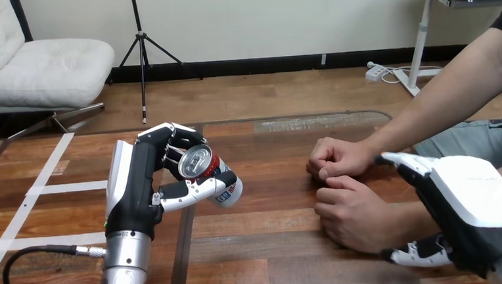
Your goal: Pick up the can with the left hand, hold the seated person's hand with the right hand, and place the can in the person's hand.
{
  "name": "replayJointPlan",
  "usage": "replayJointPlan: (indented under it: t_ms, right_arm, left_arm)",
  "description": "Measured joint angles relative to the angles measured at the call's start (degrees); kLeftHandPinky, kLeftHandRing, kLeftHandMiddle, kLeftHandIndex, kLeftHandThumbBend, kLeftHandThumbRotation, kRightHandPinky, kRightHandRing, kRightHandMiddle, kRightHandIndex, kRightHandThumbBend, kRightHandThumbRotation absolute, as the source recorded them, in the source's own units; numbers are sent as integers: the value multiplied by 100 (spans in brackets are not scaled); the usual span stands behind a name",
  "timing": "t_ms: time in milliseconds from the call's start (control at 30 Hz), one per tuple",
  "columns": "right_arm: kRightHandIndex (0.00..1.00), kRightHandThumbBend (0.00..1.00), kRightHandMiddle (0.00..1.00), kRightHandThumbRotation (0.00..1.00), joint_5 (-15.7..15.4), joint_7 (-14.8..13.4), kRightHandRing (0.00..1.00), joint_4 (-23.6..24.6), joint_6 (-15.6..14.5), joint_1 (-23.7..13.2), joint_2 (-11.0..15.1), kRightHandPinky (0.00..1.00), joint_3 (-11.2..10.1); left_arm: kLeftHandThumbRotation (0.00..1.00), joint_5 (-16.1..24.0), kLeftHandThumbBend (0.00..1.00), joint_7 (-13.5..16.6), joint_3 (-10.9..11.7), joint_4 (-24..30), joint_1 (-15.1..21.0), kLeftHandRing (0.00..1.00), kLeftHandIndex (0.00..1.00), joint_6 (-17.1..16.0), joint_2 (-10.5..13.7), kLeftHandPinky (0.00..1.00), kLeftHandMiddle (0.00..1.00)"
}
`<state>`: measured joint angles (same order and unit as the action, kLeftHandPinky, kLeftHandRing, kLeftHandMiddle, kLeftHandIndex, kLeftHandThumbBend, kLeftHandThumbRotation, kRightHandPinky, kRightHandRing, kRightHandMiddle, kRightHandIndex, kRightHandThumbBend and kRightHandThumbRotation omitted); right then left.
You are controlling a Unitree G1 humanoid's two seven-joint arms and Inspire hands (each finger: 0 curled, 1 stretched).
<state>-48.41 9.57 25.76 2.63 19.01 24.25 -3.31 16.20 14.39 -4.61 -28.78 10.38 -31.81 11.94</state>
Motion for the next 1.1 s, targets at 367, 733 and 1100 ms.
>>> replayJointPlan:
  t_ms: [367, 733, 1100]
  right_arm:
    - [82, 86, 84, 0, -148, 448, 83, 0, -288, -126, 321, 76, -22]
    - [81, 86, 84, 0, -367, 834, 83, -13, -480, -397, 580, 77, 39]
    - [80, 85, 83, 0, -655, 1215, 82, -263, -655, -841, 772, 78, 191]
  left_arm:
    - [0, 20, 70, 1, 0, 0, -36, 38, 46, -62, -48, 32, 45]
    - [0, 22, 69, -1, 2, 0, -43, 38, 46, -78, -78, 32, 44]
    - [0, 22, 68, -10, 10, -1, -45, 38, 46, -86, -85, 32, 44]
